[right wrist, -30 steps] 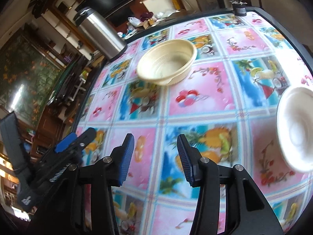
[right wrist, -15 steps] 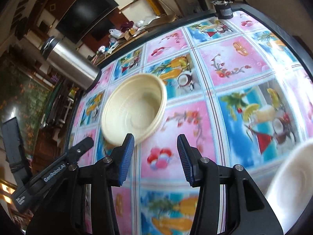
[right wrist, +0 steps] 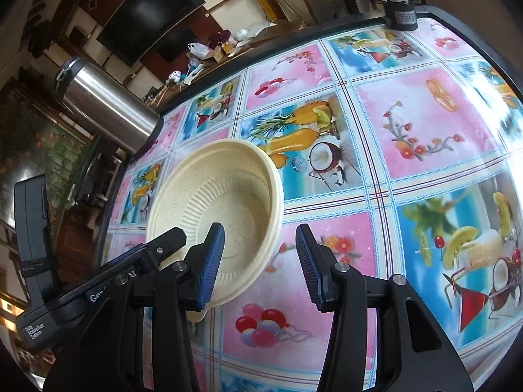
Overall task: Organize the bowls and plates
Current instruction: 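Close the right gripper on the second cream bowl rim and lift, then carry the second cream bowl with the right gripper toward the stack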
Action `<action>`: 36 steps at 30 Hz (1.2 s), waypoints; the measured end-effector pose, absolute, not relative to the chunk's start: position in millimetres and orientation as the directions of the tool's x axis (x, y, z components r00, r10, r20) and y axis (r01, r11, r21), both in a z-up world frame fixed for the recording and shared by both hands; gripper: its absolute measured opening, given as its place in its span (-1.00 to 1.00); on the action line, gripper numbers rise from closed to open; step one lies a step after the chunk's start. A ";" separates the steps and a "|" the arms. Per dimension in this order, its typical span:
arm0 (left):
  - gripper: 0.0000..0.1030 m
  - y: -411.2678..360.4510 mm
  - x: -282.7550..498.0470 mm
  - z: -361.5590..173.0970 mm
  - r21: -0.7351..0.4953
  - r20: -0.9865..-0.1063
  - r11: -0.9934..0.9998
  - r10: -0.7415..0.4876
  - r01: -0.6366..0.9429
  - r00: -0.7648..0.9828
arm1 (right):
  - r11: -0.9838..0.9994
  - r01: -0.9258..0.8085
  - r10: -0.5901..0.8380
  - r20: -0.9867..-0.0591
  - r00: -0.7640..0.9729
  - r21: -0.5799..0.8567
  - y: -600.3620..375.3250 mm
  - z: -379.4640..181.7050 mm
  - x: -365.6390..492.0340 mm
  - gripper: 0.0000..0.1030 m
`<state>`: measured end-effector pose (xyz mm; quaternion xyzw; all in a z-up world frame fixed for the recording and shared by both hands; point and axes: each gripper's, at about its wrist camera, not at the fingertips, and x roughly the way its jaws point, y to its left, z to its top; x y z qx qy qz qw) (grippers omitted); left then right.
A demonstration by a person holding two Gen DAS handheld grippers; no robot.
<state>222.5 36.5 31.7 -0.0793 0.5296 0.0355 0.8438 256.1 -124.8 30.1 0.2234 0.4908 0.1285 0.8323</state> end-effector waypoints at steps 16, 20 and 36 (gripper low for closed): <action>-0.65 47.9 166.5 38.2 -0.134 -0.908 0.985 -0.078 -0.108 0.413 | 0.868 -0.095 0.469 -0.741 0.480 0.488 -112.5 48.2 193.3 -0.70; -0.65 55.8 133.3 52.8 -0.121 -0.900 0.988 -0.068 -0.096 0.431 | 0.857 -0.122 0.493 -0.725 0.480 0.501 -105.0 57.8 157.0 -0.70; -0.64 135.7 -8.8 89.9 -0.115 -0.857 0.975 0.001 -0.192 0.516 | 0.799 -0.258 0.598 -0.671 0.438 0.543 -28.1 86.0 39.4 -0.69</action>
